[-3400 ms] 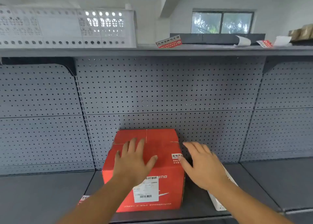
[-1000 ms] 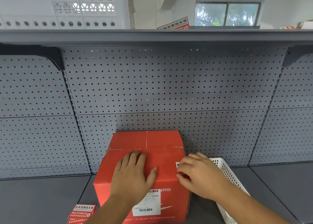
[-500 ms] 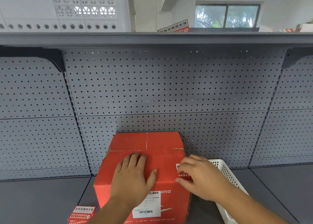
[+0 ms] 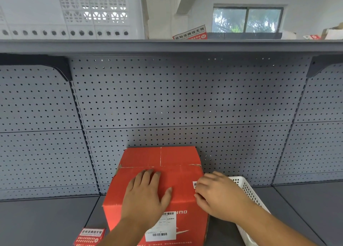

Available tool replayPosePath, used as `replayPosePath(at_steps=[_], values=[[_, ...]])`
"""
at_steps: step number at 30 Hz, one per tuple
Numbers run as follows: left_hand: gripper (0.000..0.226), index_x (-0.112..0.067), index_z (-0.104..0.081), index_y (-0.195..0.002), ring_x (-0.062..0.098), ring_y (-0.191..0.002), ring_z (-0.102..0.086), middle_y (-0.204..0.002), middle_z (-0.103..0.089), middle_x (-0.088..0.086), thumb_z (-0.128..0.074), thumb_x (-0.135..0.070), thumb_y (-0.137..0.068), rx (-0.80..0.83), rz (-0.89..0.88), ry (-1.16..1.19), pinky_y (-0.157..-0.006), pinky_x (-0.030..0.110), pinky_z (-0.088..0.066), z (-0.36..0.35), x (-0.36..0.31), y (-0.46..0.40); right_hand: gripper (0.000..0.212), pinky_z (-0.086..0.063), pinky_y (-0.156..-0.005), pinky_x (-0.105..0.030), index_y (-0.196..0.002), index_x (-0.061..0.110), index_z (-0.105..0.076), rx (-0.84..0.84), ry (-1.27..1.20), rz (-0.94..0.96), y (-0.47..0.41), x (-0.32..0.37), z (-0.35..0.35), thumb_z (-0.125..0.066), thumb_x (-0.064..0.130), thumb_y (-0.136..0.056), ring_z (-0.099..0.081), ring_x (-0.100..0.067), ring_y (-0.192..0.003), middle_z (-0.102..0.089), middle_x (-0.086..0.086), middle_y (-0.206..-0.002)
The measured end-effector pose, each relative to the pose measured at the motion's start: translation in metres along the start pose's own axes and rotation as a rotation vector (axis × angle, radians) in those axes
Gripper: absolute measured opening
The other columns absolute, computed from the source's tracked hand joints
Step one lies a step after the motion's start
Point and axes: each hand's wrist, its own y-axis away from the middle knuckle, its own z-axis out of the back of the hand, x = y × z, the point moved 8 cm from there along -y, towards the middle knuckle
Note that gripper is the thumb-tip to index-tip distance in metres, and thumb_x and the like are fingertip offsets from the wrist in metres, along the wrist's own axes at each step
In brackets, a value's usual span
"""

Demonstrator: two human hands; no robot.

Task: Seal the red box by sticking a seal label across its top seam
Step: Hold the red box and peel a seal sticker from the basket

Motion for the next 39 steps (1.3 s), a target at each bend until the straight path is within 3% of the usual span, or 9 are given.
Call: replayPosePath(at_steps=[9,17,21,27,39], values=[[0.065,-0.026,-0.054,-0.136,0.027,-0.135,-0.046,-0.141,-0.057,0.000,-0.032,-0.070,-0.094,-0.004,-0.008,-0.003,-0.114,0.048,-0.036,0.000,0.000,0.000,0.019,-0.050,-0.077,-0.030,-0.078,0.021,-0.068,-0.027,-0.015,-0.033,-0.002,0.004,0.006,-0.053,0.030,-0.087,-0.055,-0.015,-0.084,-0.063,0.008,-0.080],[0.064,-0.025,-0.056,-0.135,0.028,-0.134,-0.047,-0.140,-0.058,0.001,-0.034,-0.068,-0.093,-0.004,-0.009,-0.010,-0.113,0.048,-0.036,0.001,0.000,0.000,0.020,-0.049,-0.078,-0.031,-0.072,0.023,-0.061,-0.010,-0.110,-0.225,0.005,-0.018,0.000,-0.049,0.034,-0.084,-0.053,-0.012,-0.086,-0.063,0.013,-0.084],[0.064,-0.026,-0.056,-0.135,0.028,-0.134,-0.047,-0.140,-0.058,0.000,-0.033,-0.069,-0.094,-0.008,-0.010,-0.009,-0.113,0.048,-0.036,0.002,0.000,0.001,0.018,-0.041,-0.082,-0.028,-0.071,0.026,-0.056,-0.006,-0.157,-0.299,0.007,-0.023,-0.003,-0.047,0.036,-0.083,-0.052,-0.010,-0.090,-0.063,0.015,-0.089],[0.065,-0.025,-0.056,-0.136,0.028,-0.134,-0.047,-0.141,-0.058,0.001,-0.032,-0.069,-0.094,-0.005,-0.013,-0.003,-0.114,0.049,-0.037,0.001,0.000,0.001,0.016,-0.044,-0.083,-0.030,-0.067,0.032,-0.042,-0.043,-0.239,-0.365,0.011,-0.023,0.001,-0.047,0.037,-0.081,-0.053,-0.010,-0.089,-0.065,0.015,-0.091],[0.067,-0.025,-0.054,-0.137,0.028,-0.136,-0.045,-0.143,-0.056,0.001,-0.028,-0.069,-0.094,-0.003,-0.024,0.002,-0.115,0.048,-0.035,0.002,-0.001,0.003,0.019,-0.049,-0.081,-0.033,-0.063,0.024,-0.060,-0.125,-0.252,-0.458,0.022,-0.027,-0.001,-0.072,0.019,-0.077,-0.055,-0.011,-0.090,-0.067,0.014,-0.094]])
